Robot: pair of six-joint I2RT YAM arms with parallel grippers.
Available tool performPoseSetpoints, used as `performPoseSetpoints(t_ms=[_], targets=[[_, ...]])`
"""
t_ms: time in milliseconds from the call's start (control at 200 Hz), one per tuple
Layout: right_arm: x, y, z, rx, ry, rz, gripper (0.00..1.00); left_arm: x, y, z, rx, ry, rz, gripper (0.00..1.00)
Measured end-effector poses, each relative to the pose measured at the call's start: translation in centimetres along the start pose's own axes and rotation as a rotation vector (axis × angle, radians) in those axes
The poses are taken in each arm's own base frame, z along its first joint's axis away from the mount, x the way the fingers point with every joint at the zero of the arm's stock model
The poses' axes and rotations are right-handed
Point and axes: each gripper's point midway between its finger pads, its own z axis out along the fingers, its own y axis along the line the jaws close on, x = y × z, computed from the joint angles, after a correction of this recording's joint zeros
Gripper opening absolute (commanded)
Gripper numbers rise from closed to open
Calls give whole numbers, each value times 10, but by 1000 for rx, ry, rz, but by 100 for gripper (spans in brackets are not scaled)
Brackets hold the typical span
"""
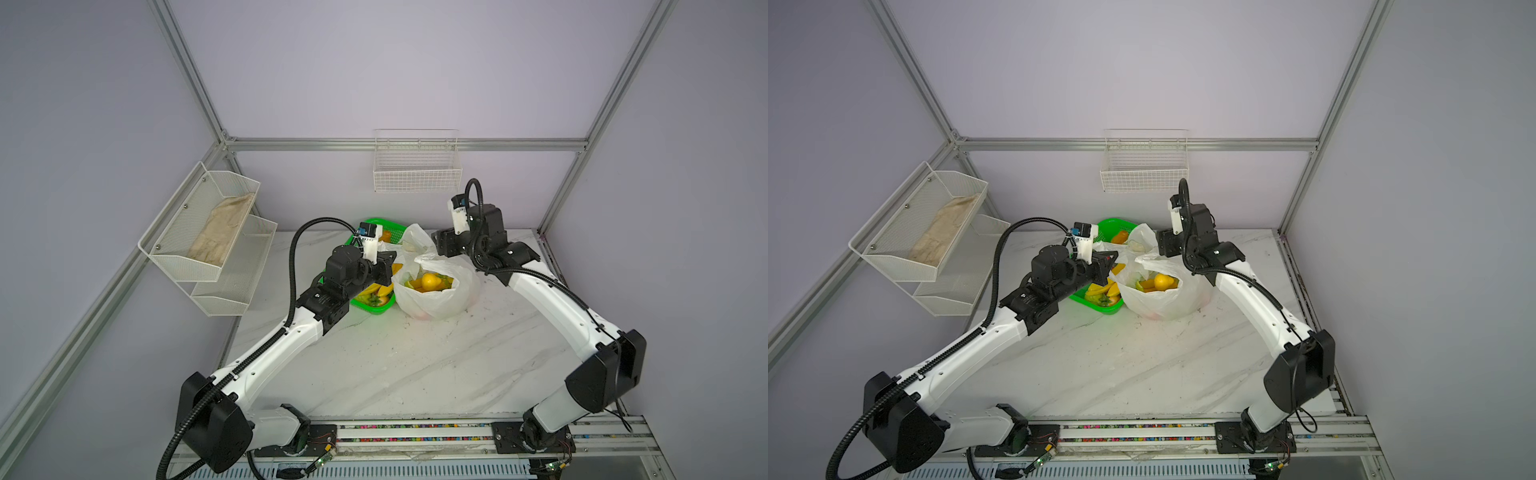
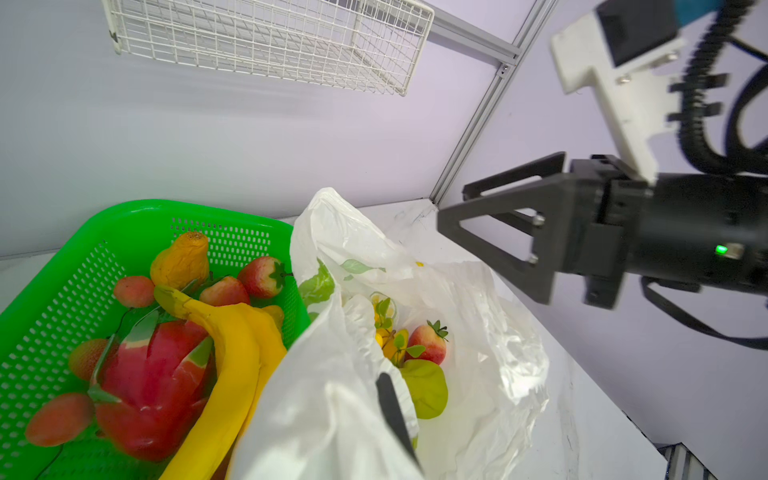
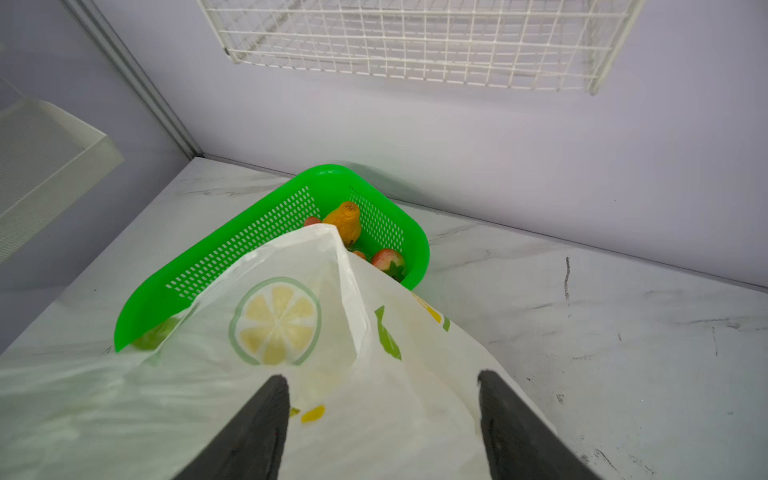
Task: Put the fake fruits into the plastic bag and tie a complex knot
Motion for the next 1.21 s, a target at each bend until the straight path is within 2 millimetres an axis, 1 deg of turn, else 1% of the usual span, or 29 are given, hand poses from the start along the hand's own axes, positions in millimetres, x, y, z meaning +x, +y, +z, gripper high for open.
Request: performPoseSetpoints(t_ms=[75, 190, 265, 325, 390, 465, 550, 670, 760, 835, 880, 920, 1020, 1065, 1125, 1205], targets=[[-1, 9, -26, -50, -36, -15, 74, 0, 3, 0, -3, 5, -1, 0], [-8, 24, -70, -124, -118, -61, 74, 2, 6, 1, 1, 11, 1, 0], [-14, 34, -93, -164, -168, -97, 77, 4, 5, 3, 7, 19, 2, 0], [-16, 42, -105, -186, -201, -131, 78, 6, 5, 5, 9, 26, 1, 0], [-15, 49, -110, -203, -216, -167, 81, 8, 6, 6, 11, 31, 1, 0], [-10, 57, -108, -220, -212, -207, 83, 9, 6, 7, 13, 35, 0, 0], [-3, 66, -97, -235, -195, -254, 85, 10, 5, 7, 16, 38, 0, 0], [10, 77, -74, -237, -154, -323, 86, 10, 5, 7, 17, 38, 0, 0], [21, 81, -54, -222, -114, -371, 86, 10, 6, 7, 16, 41, 0, 0], [29, 80, -39, -196, -88, -402, 83, 11, 6, 7, 15, 43, -1, 0], [31, 77, -32, -172, -81, -412, 77, 11, 7, 7, 13, 44, -1, 0], [31, 74, -28, -153, -81, -419, 70, 11, 7, 7, 12, 44, -2, 0], [22, 67, -25, -98, -112, -415, 45, 12, 8, 8, 11, 46, -2, 0], [15, 65, -26, -79, -138, -406, 31, 12, 8, 8, 11, 46, -2, 0], [10, 63, -27, -58, -168, -386, 25, 12, 8, 8, 11, 46, -2, 0], [12, 56, -31, -33, -179, -351, 18, 11, 7, 8, 17, 45, -1, 0]])
